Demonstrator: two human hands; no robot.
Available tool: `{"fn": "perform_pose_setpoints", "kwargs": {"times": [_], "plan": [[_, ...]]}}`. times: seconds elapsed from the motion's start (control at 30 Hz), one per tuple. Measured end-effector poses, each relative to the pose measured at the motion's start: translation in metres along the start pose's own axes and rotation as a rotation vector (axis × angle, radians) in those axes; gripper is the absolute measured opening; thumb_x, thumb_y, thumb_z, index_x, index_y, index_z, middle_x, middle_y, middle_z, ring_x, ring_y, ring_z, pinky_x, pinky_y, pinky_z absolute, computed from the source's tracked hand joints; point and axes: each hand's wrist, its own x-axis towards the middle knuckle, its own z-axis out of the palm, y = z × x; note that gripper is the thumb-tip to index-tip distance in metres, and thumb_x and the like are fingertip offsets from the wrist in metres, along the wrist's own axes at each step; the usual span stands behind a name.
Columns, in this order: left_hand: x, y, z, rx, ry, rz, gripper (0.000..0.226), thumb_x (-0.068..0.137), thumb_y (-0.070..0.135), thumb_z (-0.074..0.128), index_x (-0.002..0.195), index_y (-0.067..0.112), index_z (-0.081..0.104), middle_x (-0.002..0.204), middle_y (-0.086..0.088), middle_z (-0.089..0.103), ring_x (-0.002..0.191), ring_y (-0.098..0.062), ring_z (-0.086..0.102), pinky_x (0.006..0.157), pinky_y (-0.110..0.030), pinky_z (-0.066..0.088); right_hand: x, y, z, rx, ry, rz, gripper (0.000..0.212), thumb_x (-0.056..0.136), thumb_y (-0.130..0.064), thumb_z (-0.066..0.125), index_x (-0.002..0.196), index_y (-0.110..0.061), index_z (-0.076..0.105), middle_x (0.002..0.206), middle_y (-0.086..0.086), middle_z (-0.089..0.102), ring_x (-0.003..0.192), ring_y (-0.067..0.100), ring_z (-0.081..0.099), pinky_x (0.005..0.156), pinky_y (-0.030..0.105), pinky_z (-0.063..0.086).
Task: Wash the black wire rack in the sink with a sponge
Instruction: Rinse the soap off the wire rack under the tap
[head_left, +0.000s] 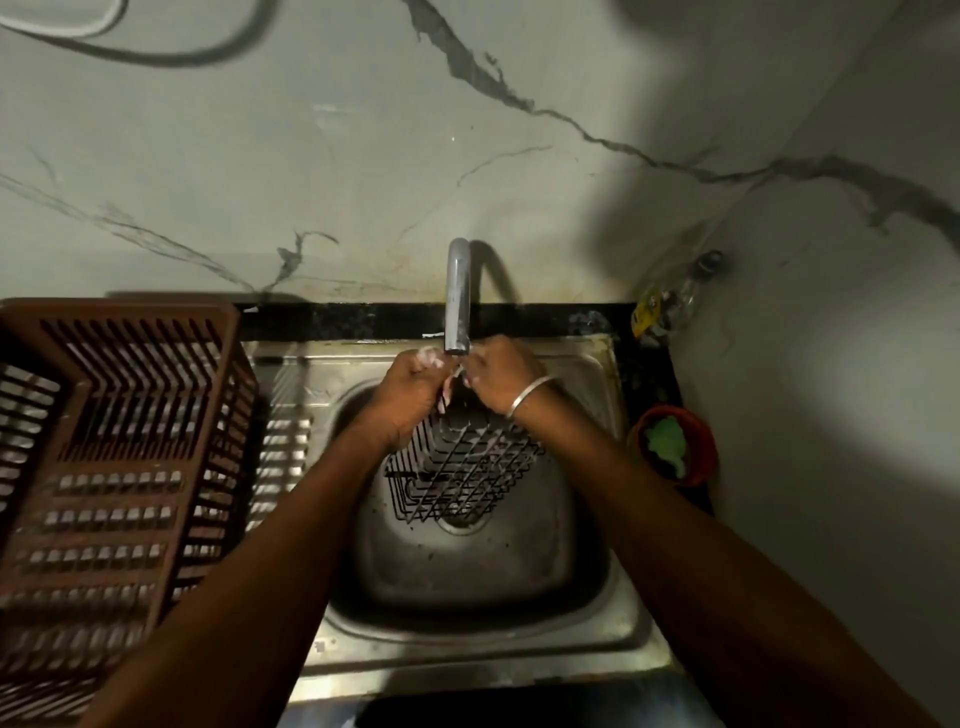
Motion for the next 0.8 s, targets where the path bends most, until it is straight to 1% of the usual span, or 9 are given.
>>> {"fn": "perform_pose_setpoints", "kwargs": {"times": [0.07,0.2,0.3,0.37,0.5,0.6,0.67,0.73,0.8], "plan": [[0.000,-0.001,-0.002,0.026,-0.042,0.012,0.029,0.112,0.018,0.052,0.092,0.009,0.071,0.081,-0.005,0.075,0.081,-0.017,0.071,0.084,-0.036,0.058,-0.004,-0.001,0.003,0.002,0.025,-0.035,0.046,0.106,-0.036,0.049,0.062,-0.023,0.055,0.076,0.008,0.068,0.077,0.031,0.068,0.078,0.046,0.059],[-0.005,-0.003,-0.004,0.040,-0.001,0.023,0.032,0.115,0.019,0.045,0.092,0.012,0.067,0.074,0.007,0.072,0.069,-0.002,0.067,0.063,-0.014,0.052,-0.012,-0.003,0.003,-0.097,0.014,-0.099,0.036,0.108,-0.038,0.042,0.082,-0.022,0.061,0.084,0.003,0.064,0.085,0.027,0.065,0.080,0.036,0.048],[0.001,-0.011,-0.009,0.029,-0.027,0.051,0.030,0.114,0.021,0.047,0.105,0.002,0.067,0.091,-0.009,0.069,0.081,-0.019,0.063,0.075,-0.030,0.051,-0.011,-0.009,0.006,-0.098,-0.023,-0.124,0.036,0.108,-0.035,0.043,0.084,-0.020,0.065,0.083,0.003,0.063,0.083,0.025,0.062,0.076,0.033,0.040],[-0.001,-0.010,-0.010,0.024,-0.077,0.076,0.033,0.114,0.023,0.047,0.102,-0.001,0.066,0.089,-0.013,0.065,0.079,-0.023,0.058,0.076,-0.038,0.047,-0.005,-0.007,-0.001,-0.075,-0.010,-0.041,0.044,0.106,-0.043,0.045,0.072,-0.022,0.064,0.073,0.001,0.062,0.076,0.026,0.062,0.071,0.032,0.041],[0.003,-0.012,-0.007,0.176,-0.184,0.135,0.033,0.113,0.028,0.051,0.088,0.017,0.070,0.078,0.001,0.071,0.078,-0.016,0.065,0.077,-0.032,0.053,-0.002,0.004,-0.014,0.004,0.074,0.072,0.061,0.098,-0.055,0.057,0.050,-0.018,0.056,0.052,-0.002,0.054,0.060,0.024,0.058,0.060,0.030,0.038],[0.007,-0.015,0.002,0.290,-0.165,0.138,0.036,0.114,0.034,0.049,0.085,0.024,0.069,0.068,0.003,0.068,0.065,-0.012,0.065,0.069,-0.037,0.053,-0.003,0.006,-0.016,0.063,0.039,0.123,0.059,0.095,-0.061,0.056,0.055,-0.018,0.061,0.065,0.004,0.064,0.073,0.027,0.068,0.067,0.031,0.044],[0.007,-0.012,0.013,0.271,-0.088,0.145,0.036,0.114,0.029,0.049,0.083,0.022,0.068,0.064,0.004,0.065,0.061,-0.007,0.061,0.065,-0.033,0.049,-0.003,0.003,-0.012,0.132,0.017,0.085,0.057,0.104,-0.048,0.051,0.056,-0.019,0.064,0.061,-0.001,0.065,0.076,0.023,0.071,0.072,0.031,0.047],[0.006,-0.010,0.018,0.278,-0.064,0.148,0.037,0.114,0.029,0.047,0.085,0.019,0.069,0.070,0.003,0.068,0.067,-0.012,0.063,0.068,-0.033,0.050,-0.005,0.002,-0.011,0.220,0.041,0.083,0.059,0.106,-0.038,0.053,0.052,-0.019,0.063,0.046,-0.008,0.060,0.057,0.007,0.064,0.066,0.028,0.043],[0.008,-0.014,0.013,0.395,-0.135,0.145,0.036,0.114,0.039,0.047,0.098,0.017,0.071,0.087,-0.005,0.073,0.081,-0.020,0.069,0.075,-0.037,0.054,-0.004,0.008,-0.012,0.287,0.080,0.138,0.055,0.100,-0.040,0.062,0.050,-0.017,0.061,0.042,-0.009,0.056,0.051,0.008,0.058,0.062,0.029,0.041]]}}
